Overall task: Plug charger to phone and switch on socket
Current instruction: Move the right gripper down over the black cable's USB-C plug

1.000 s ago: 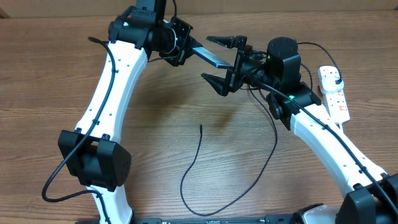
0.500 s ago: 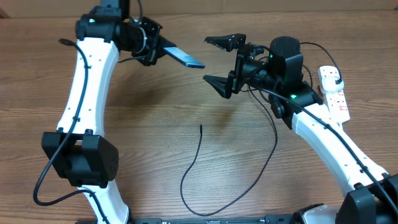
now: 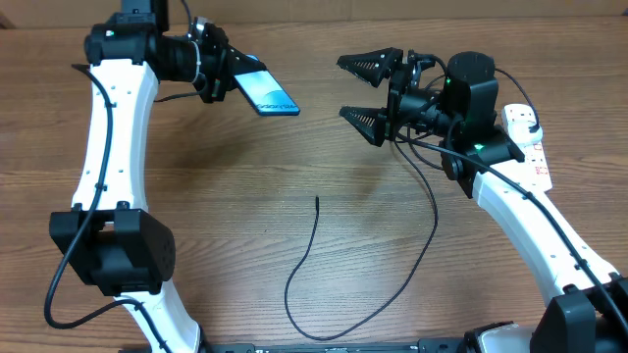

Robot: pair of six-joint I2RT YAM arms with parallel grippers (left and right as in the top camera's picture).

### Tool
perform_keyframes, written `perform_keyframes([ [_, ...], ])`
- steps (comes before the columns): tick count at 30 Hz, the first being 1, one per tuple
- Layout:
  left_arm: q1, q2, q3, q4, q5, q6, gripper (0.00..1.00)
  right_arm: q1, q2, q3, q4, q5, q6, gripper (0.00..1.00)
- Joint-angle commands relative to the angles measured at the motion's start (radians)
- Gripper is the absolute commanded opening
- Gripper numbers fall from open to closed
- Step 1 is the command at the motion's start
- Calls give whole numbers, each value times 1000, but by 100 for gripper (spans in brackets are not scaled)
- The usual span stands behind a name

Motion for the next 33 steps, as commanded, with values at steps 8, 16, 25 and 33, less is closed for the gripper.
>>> perform_keyframes([
  [8,81,-24,14,-64,132,189,4,-12,-10,21,-3,-8,-148,99],
  [16,99,-24,14,-65,133,227,4,-61,-10,115,-308,16,-288,99],
  [25,167,-24,14,-65,179,256,4,-46,-10,409,-849,284,-577,99],
  [33,182,-24,14,-65,184,272,4,88,12,446,-1143,667,-678,99],
])
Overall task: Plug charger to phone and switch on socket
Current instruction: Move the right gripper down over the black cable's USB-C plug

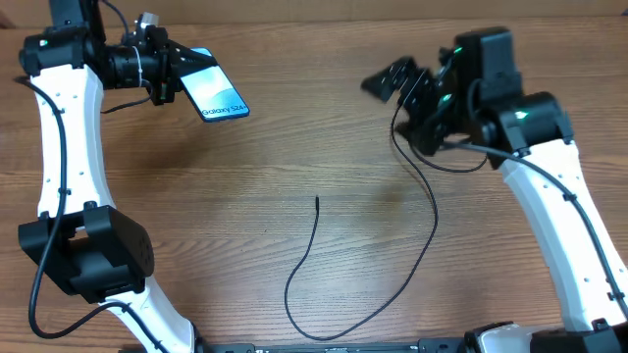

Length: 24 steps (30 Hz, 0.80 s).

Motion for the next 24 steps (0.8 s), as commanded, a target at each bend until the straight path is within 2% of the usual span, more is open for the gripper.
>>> perform_keyframes([
  [1,-5,-24,14,1,58,26,4,76,19,13,-58,245,-85,99],
  [8,-6,-24,14,-1,58,52,4,239,126,6,-187,437,-83,100],
  [24,-6,-24,14,-8,58,85,4,407,428,6,-141,440,-80,100],
])
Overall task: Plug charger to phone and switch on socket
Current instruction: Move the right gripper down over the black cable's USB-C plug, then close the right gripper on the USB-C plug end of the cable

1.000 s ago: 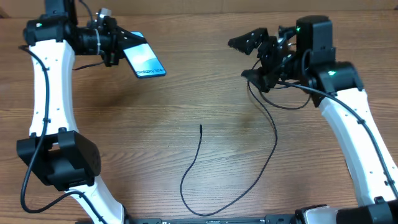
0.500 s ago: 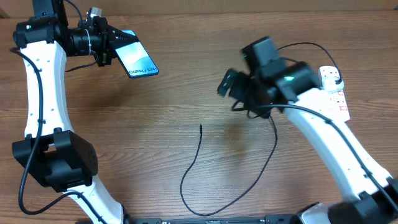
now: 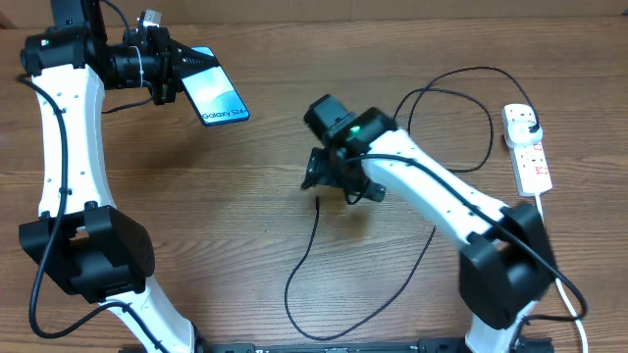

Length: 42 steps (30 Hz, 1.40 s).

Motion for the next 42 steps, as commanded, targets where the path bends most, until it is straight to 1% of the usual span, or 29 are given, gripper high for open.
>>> perform_keyframes([
  [1,-5,-24,14,-5,45,23,4,29,39,6,5,20,-5,100],
  [9,-3,-24,14,-8,47,50,4,70,111,6,14,19,-5,100],
  [15,8,-24,14,-8,47,50,4,102,130,6,47,19,-56,100],
  [24,25,-24,14,-17,46,60,4,144,154,6,80,20,-61,100],
  [27,29,-24,14,-17,47,60,4,147,154,-5,92,20,-69,100],
  [33,31,-24,14,-18,46,68,4,146,154,-88,187,14,-103,100],
  [41,33,-24,14,-19,46,68,4,143,154,-89,210,13,-113,100],
  [42,33,-24,14,-19,46,68,4,143,154,-89,211,17,-113,98],
])
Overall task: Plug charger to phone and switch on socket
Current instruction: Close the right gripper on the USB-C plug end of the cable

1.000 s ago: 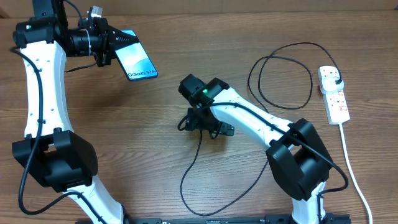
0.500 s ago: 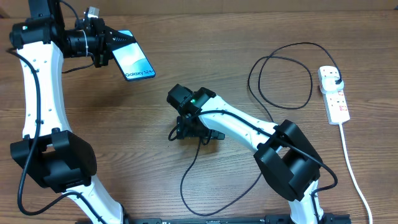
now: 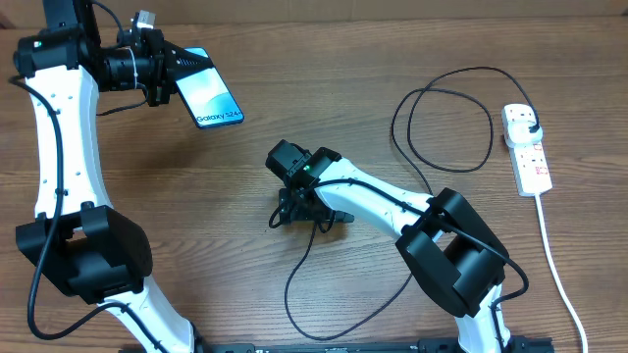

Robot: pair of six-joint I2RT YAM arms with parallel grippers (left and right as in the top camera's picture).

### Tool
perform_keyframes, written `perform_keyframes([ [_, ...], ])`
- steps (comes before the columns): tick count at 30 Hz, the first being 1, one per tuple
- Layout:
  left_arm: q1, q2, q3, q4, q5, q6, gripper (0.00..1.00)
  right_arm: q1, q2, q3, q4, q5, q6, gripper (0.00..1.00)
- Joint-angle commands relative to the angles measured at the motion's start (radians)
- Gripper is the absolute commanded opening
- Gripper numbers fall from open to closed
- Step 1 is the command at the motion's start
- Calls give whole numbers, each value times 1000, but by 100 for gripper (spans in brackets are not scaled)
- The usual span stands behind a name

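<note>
The phone (image 3: 208,99), screen lit blue, is held off the table at the upper left with my left gripper (image 3: 169,71) shut on its top edge. The black charger cable (image 3: 304,270) curves over the table's middle; its free end lies under my right gripper (image 3: 306,218), which is low over the wood with its fingers spread. The plug tip itself is hidden beneath the fingers. The white socket strip (image 3: 527,150) lies at the far right, the charger's adapter plugged into its top end.
The cable makes a wide loop (image 3: 442,118) at the upper right, running on to the socket strip. The right arm (image 3: 378,196) stretches across the table's middle. A white lead (image 3: 569,294) trails from the strip toward the front right.
My right gripper has moved left and down, from just above the cable's free end to right on it. The left gripper and phone have barely shifted.
At first the left gripper held the phone near the top middle, and the right gripper stood open by the socket strip. Then the phone was at the far upper left. The right arm has since reached to the table's middle, over the cable's free end, and now sits lower.
</note>
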Motion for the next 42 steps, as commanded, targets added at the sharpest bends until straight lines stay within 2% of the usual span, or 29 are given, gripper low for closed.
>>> perform_keyframes([
  [1,10,-24,14,-2,46,19,4,-1,2,-2,8,17,-15,95],
  [4,10,-24,14,-2,45,19,4,0,2,-2,11,26,-16,85],
  [14,10,-24,14,-3,45,19,4,-1,3,-18,45,34,-53,72],
  [18,10,-24,14,-3,45,19,4,-1,3,-19,45,34,-53,62],
  [28,10,-24,14,-2,45,19,4,-7,3,-48,56,34,-51,62],
  [33,10,-24,14,-3,45,19,4,-22,3,-51,50,34,-33,59],
  [36,10,-24,14,-3,45,19,4,-22,8,-51,48,37,-33,52],
  [39,10,-24,14,-3,45,19,4,-22,14,-51,48,37,-33,38],
  [42,10,-24,14,-3,45,19,4,-22,16,-51,49,37,-33,32],
])
